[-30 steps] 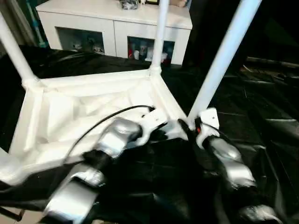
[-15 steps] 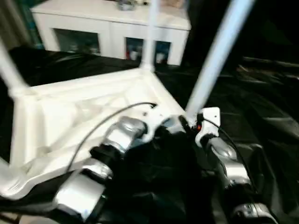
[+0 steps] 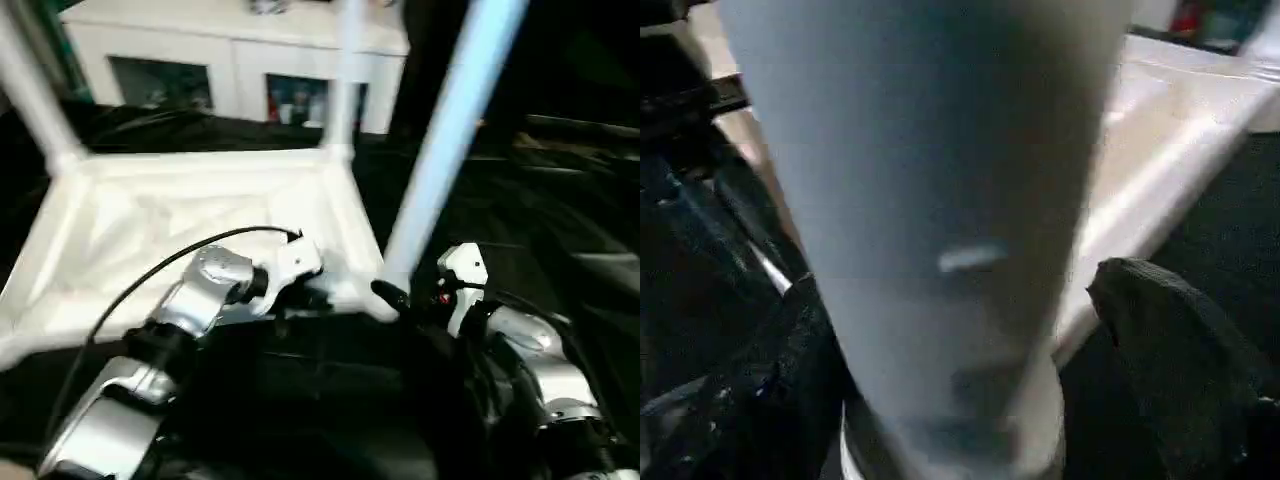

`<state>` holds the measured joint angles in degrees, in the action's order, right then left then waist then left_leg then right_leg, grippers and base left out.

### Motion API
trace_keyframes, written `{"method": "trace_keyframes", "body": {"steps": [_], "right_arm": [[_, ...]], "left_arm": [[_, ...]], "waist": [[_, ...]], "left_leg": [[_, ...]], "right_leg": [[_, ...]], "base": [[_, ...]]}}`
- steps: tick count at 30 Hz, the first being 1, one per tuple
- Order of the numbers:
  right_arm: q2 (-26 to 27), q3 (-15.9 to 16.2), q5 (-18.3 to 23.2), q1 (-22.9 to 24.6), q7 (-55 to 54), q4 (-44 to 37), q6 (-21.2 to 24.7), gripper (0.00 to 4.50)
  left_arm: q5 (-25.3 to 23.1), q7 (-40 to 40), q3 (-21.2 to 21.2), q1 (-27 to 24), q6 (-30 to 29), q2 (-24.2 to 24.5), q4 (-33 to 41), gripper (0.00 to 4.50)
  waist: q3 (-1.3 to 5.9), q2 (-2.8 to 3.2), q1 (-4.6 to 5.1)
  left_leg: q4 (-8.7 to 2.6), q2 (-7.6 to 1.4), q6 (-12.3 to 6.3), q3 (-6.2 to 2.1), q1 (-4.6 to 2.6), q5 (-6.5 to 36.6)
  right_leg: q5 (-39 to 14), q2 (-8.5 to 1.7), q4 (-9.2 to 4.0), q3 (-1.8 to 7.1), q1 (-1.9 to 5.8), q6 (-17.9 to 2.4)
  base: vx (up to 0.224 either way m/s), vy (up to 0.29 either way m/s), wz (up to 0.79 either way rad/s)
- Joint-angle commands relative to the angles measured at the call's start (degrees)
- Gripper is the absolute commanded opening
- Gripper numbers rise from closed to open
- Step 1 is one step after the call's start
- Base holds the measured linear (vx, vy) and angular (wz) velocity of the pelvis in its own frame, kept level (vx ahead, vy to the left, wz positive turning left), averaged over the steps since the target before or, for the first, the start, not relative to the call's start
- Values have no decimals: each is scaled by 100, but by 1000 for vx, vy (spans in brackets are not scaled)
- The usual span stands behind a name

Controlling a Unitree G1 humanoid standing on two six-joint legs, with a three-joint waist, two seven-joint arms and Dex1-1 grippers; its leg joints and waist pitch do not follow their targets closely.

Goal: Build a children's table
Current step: Rotate leg to tighten

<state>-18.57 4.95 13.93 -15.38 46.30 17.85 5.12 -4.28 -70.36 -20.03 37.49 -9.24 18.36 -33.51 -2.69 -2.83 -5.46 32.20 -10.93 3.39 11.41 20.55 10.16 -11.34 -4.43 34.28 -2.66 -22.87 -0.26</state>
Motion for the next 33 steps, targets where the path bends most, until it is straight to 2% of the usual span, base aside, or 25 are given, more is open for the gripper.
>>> {"method": "trace_keyframes", "body": {"steps": [1, 3, 4, 5, 8, 10, 12, 16, 18, 23, 28, 31, 33], "right_arm": [[-180, 106, 12, 131, 258, -181, 148, 385], [-254, 233, -27, 187, 459, -241, 167, 385], [-307, 326, -57, 229, 616, -289, 190, 385], [-339, 389, -89, 252, 707, -310, 206, 385], [-325, 385, -101, 220, 679, -264, 190, 385], [-292, 345, -126, 133, 587, -165, 175, 385], [-282, 329, -113, 112, 579, -149, 191, 357], [-317, 356, -86, 127, 672, -171, 236, 332], [-326, 361, -93, 139, 694, -183, 246, 310], [-332, 362, -99, 147, 717, -177, 270, 277], [-293, 299, -56, 148, 688, -138, 299, 272], [-52, 23, 14, 48, 190, 91, 312, 272], [143, -128, -130, -53, -406, 396, 199, 272]], "left_arm": [[202, -373, -164, -315, -4, 28, 56, 0], [231, -485, -152, -373, -9, 93, 155, 0], [256, -563, -144, -419, -27, 145, 246, 0], [281, -615, -136, -454, -56, 185, 327, 0], [303, -629, -131, -471, -82, 204, 384, 0], [296, -603, -124, -475, -84, 206, 418, 0], [293, -595, -120, -475, -93, 205, 429, 0], [280, -596, -114, -484, -102, 195, 456, 0], [281, -597, -117, -489, -117, 196, 464, 0], [271, -609, -124, -516, -122, 239, 471, 0], [276, -606, -125, -568, -185, 260, 525, 0], [195, -182, -44, -520, -294, 86, 361, 0], [58, 394, 38, -393, -378, -151, 80, 0]], "waist": [[333, -75, 2], [316, -65, 12], [296, -84, 16], [288, -94, 20], [277, -91, 26], [281, -92, 27], [290, -90, 26], [312, -96, 24], [314, -104, 24], [311, -113, 20], [316, -123, 20], [306, -128, 32], [289, -127, 49]], "left_leg": [[-271, -252, -618, -88, -29, 543], [-278, -257, -576, -82, -40, 708], [-296, -260, -483, -89, -35, 929], [-302, -260, -451, -88, -36, 1006], [-319, -263, -301, -98, -53, 1172], [-318, -258, -256, -99, -52, 1151], [-311, -256, -258, -100, -49, 1061], [-281, -246, -371, -91, -35, 817], [-272, -242, -409, -85, -35, 795], [-271, -243, -392, -90, -37, 840], [-263, -242, -384, -89, -34, 838], [-266, -237, -364, -87, -34, 861], [-275, -237, -265, -88, -42, 1036]], "right_leg": [[33, -372, -257, 226, 290, -1478], [-257, -385, -298, 234, 274, -1414], [-681, -398, -341, 238, 274, -1319], [-845, -400, -361, 240, 266, -1274], [-1353, -405, -403, 251, 238, -1099], [-1399, -401, -403, 254, 235, -1054], [-1254, -395, -381, 255, 239, -1060], [-724, -381, -321, 250, 259, -1187], [-676, -382, -316, 248, 262, -1214], [-863, -384, -326, 246, 260, -1177], [-880, -386, -320, 249, 263, -1161], [-948, -377, -329, 247, 247, -1155], [-1264, -383, -368, 249, 220, -1106]], "base": [[0, 0, 0], [0, 0, 0], [0, 0, 0], [0, 0, 0], [0, 0, 0], [0, 0, 0], [0, 0, 0], [0, 0, 0], [0, 0, 0], [0, 0, 0], [0, 0, 0], [0, 0, 0], [0, 0, 0]]}}
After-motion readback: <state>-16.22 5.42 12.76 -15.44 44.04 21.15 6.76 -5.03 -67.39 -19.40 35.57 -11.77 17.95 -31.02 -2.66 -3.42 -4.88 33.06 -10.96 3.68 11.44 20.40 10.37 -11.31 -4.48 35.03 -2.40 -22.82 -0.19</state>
